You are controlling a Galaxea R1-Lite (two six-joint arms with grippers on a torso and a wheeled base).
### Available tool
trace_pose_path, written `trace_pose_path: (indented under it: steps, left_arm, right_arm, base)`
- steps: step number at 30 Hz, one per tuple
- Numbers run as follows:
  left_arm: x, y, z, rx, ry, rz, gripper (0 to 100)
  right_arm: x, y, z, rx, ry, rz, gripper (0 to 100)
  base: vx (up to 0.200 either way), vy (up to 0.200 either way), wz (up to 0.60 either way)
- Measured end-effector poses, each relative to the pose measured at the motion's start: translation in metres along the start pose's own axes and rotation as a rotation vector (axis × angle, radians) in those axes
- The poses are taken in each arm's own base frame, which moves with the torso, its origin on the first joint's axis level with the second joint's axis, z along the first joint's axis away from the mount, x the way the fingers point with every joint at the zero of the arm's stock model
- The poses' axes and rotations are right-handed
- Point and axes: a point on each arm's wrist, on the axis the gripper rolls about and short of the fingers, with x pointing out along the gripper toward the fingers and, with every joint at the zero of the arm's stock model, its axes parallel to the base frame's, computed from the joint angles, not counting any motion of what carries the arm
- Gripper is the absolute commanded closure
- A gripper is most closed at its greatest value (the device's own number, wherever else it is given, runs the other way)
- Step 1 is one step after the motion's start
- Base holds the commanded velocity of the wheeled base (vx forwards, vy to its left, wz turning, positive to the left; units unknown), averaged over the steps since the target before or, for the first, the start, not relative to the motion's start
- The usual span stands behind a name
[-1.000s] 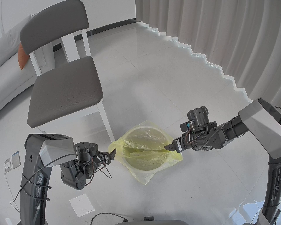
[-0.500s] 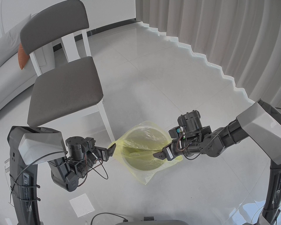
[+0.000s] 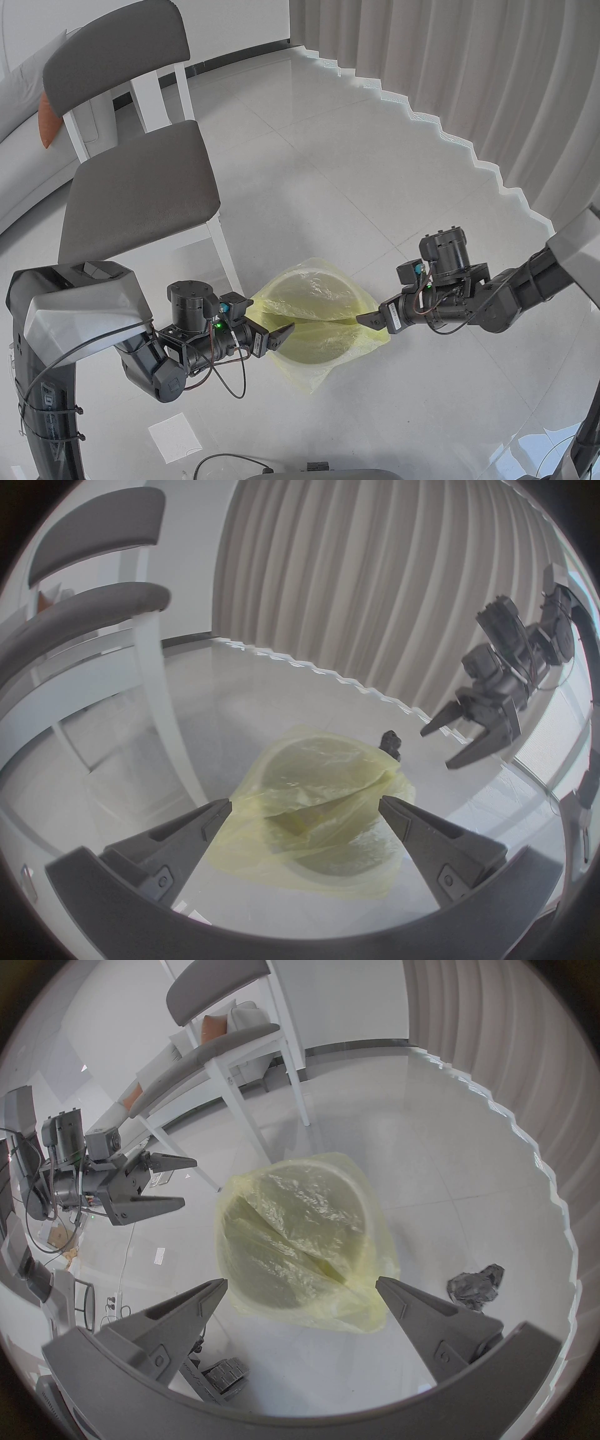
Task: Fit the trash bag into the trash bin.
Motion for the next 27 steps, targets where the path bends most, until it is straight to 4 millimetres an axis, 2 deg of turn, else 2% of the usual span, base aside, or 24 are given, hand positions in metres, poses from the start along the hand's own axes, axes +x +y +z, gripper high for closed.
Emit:
trace_pose_path:
  steps: [5,11,16,23,27]
  left_arm:
    - [0.016,-0.003,0.005,0.052,0.046,-0.043,0]
    - [0.035,-0.008,0.003,0.086,0.060,-0.070,0]
    - [0.044,-0.016,-0.006,0.091,0.080,-0.097,0]
    - [0.058,-0.026,-0.019,0.095,0.128,-0.126,0]
    - [0.064,-0.032,-0.019,0.098,0.148,-0.144,0]
  right_arm:
    - [-0.031,-0.010,0.006,0.073,-0.041,-0.055,0]
    - [-0.057,-0.026,0.011,0.123,-0.087,-0.104,0]
    - [-0.068,-0.035,0.015,0.141,-0.119,-0.128,0]
    - [-0.074,-0.043,0.015,0.187,-0.132,-0.139,0]
    - [-0.076,-0.046,0.014,0.200,-0.137,-0.143,0]
  base:
    - [0.000,0.000,0.00]
    - [0.000,0.000,0.00]
    - [0.000,0.000,0.00]
    - [0.000,0.000,0.00]
    - [0.000,0.000,0.00]
